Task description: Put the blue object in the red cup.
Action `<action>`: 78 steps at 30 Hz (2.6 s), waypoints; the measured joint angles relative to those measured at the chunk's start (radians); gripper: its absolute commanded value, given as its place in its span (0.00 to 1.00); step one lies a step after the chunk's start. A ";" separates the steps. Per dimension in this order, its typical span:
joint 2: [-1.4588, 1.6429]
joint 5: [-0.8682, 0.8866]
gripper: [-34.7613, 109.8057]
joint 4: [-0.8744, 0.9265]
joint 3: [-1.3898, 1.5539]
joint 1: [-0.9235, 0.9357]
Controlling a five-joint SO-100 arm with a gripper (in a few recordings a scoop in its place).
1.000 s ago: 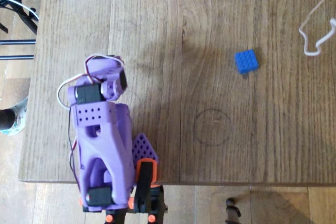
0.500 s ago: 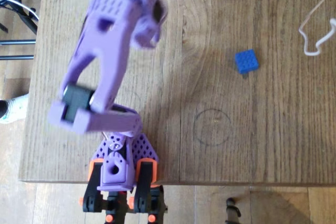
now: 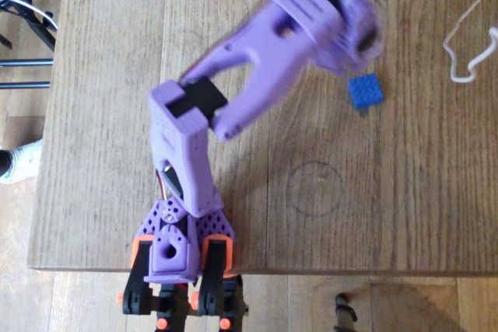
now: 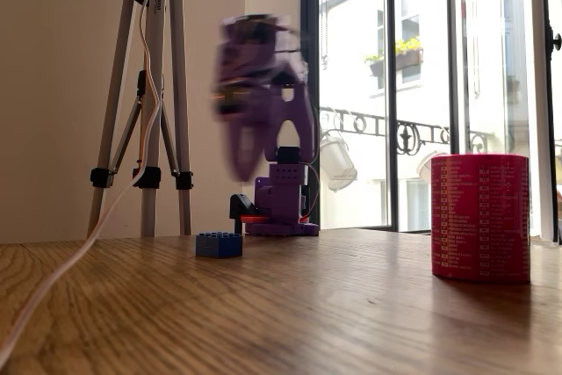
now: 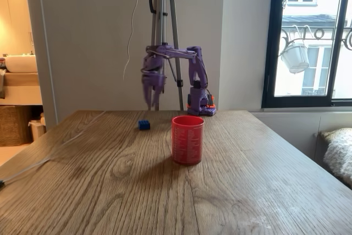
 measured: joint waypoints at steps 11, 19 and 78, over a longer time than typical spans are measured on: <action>0.000 -0.057 0.24 -0.006 0.054 -0.006; -0.038 -0.193 0.24 -0.110 0.055 -0.137; -0.261 -0.163 0.59 0.057 -0.051 -0.092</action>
